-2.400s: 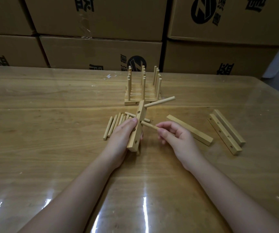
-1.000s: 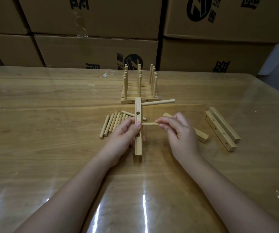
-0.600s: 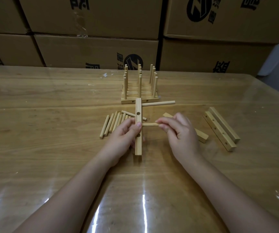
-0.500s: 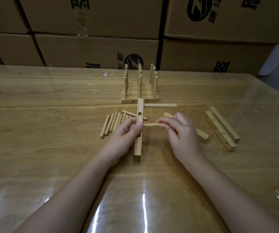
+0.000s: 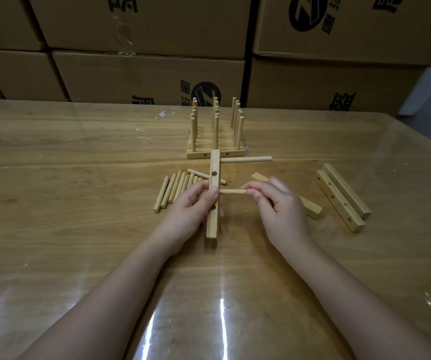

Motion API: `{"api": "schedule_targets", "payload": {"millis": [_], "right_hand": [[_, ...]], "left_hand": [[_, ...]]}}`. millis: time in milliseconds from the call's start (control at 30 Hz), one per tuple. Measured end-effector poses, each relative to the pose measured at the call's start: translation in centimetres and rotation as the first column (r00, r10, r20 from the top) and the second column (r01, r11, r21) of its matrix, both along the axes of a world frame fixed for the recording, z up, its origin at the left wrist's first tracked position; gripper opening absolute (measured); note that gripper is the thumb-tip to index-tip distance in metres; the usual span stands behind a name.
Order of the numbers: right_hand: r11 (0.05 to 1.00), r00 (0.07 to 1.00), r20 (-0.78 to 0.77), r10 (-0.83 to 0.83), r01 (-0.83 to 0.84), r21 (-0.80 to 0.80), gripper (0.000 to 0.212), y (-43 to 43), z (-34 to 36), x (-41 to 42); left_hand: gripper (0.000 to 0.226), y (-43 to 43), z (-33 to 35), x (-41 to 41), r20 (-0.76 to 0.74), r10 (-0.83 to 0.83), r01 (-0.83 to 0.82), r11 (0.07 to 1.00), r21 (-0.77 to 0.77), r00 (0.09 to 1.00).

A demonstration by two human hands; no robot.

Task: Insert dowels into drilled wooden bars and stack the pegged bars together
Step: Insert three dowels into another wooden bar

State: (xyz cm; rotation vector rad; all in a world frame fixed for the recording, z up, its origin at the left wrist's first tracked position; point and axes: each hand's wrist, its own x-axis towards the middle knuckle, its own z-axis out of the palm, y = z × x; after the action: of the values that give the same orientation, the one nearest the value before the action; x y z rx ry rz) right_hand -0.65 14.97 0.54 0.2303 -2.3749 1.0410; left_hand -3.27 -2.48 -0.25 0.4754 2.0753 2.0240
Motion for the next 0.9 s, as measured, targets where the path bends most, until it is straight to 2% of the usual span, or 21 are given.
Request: {"api": "schedule_targets", "payload": {"millis": [500,733,833,900], "right_hand": [[0.997,0.99,0.138,0.038,-0.028,-0.072,0.017,0.7,-0.4,-0.3],[0.993,0.965,0.252,0.072,-0.044,-0.113,0.015,0.8,-0.4,-0.3],[0.987,0.978,0.186,0.099,-0.072,-0.143,0.014,0.3,-0.4,-0.3],[0.989,0.984,0.124,0.124,-0.113,-0.098,0.018,0.1,-0.6,-0.1]], "left_hand": [[0.045,0.1,0.2,0.2,-0.053,0.015,-0.019,0.998,-0.066,0.998],[0.036,0.0,0.1,0.2,-0.043,0.029,-0.031,0.998,-0.062,0.999],[0.021,0.1,0.0,0.1,0.018,0.066,-0.066,0.998,-0.009,0.998],[0.016,0.2,-0.1,0.0,0.067,0.105,-0.108,0.994,0.032,0.992]]}}
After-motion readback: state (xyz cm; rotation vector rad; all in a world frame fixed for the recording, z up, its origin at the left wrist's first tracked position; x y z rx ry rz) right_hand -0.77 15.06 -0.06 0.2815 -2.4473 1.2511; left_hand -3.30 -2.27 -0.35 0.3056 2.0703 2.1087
